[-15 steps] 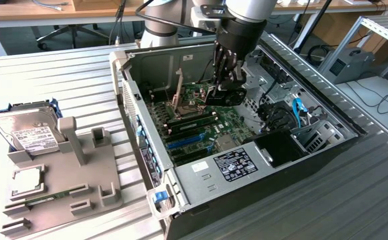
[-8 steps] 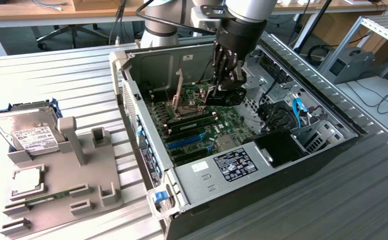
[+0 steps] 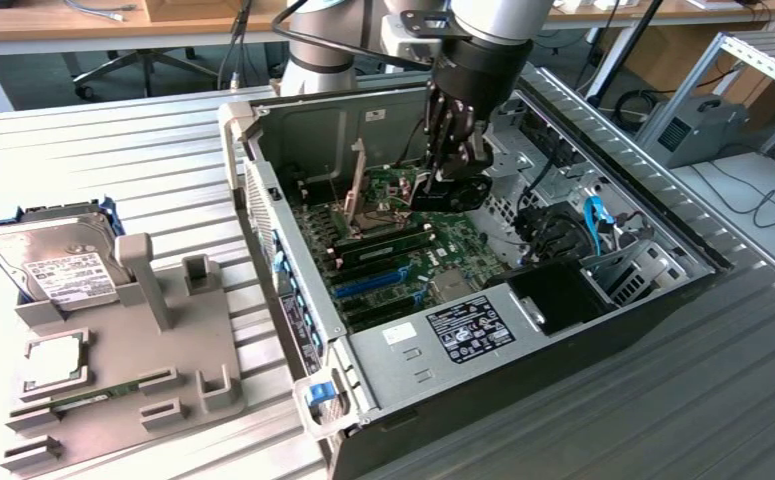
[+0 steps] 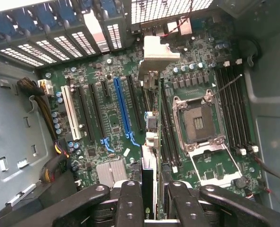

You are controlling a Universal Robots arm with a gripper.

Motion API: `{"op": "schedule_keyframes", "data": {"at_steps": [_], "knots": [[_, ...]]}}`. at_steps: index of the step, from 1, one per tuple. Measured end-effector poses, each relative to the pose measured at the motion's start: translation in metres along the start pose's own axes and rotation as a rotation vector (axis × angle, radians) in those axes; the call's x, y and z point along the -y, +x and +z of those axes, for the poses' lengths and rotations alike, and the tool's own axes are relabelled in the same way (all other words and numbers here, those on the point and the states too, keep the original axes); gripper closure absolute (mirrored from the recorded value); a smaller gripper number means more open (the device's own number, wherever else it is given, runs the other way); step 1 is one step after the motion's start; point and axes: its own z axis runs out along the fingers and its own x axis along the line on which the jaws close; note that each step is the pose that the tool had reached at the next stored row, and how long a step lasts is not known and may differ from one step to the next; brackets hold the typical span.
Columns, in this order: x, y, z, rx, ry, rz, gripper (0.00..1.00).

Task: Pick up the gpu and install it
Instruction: 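Insert the gpu into the slot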

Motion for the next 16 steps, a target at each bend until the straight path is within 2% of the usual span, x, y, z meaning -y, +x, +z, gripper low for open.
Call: {"op": "schedule_keyframes", "data": {"at_steps": [16], "knots": [[0.0000,0.0000,0.0002,-0.0013,-0.0009,-0.038,0.74]]}}
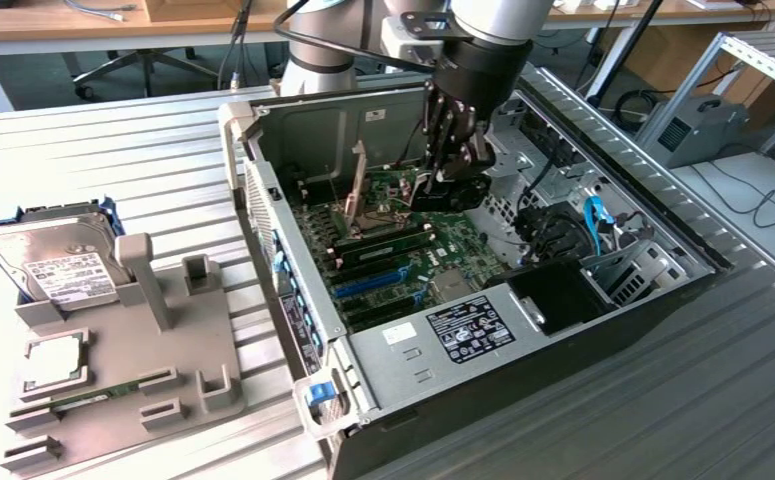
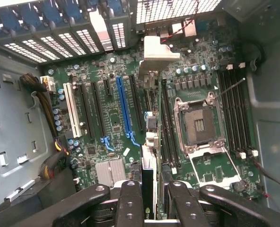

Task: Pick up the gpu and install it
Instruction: 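Insert the gpu into the slot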

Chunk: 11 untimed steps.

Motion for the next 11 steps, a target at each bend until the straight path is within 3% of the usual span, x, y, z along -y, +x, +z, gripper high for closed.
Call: {"op": "schedule_keyframes", "data": {"at_steps": [11], "knots": [[0.0000,0.0000,0.0001,-0.0010,-0.0006,-0.027,0.74]]}}
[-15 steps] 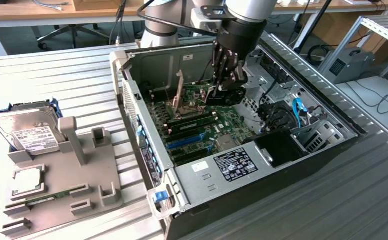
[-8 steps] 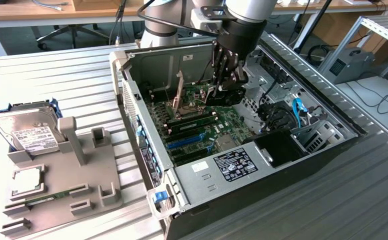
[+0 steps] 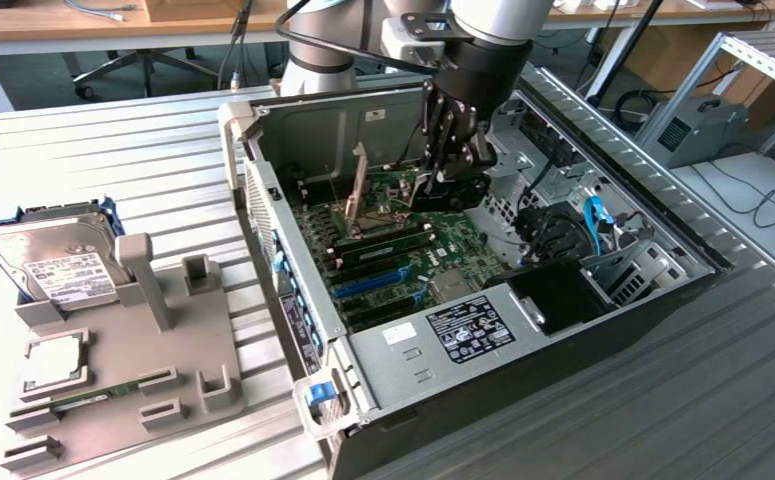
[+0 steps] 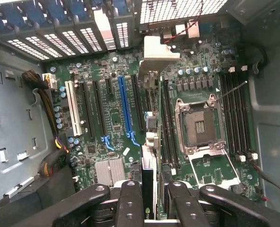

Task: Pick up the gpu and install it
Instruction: 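Insert the gpu into the slot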

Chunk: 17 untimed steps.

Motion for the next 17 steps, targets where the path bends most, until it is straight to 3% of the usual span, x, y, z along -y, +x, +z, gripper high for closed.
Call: {"op": "schedule_keyframes", "data": {"at_steps": [17], "knots": [[0.0000,0.0000,0.0001,-0.0013,-0.0009,-0.038,0.74]]}}
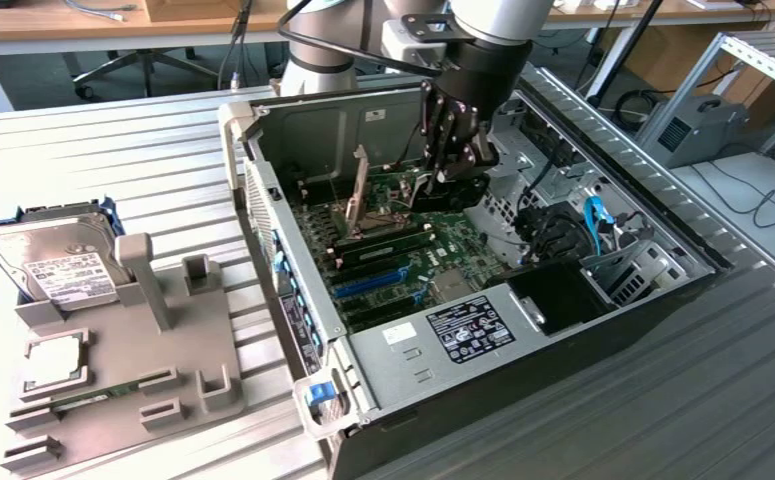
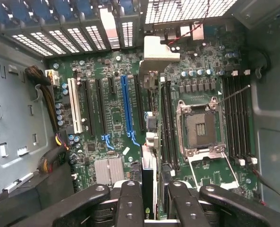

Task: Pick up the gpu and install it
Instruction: 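Insert the gpu into the slot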

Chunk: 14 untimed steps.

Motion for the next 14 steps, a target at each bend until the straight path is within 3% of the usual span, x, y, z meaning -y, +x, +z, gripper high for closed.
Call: {"op": "schedule_keyframes", "data": {"at_steps": [14], "knots": [[0.0000,0.0000,0.0001,-0.0009,-0.0007,-0.028,0.74]]}}
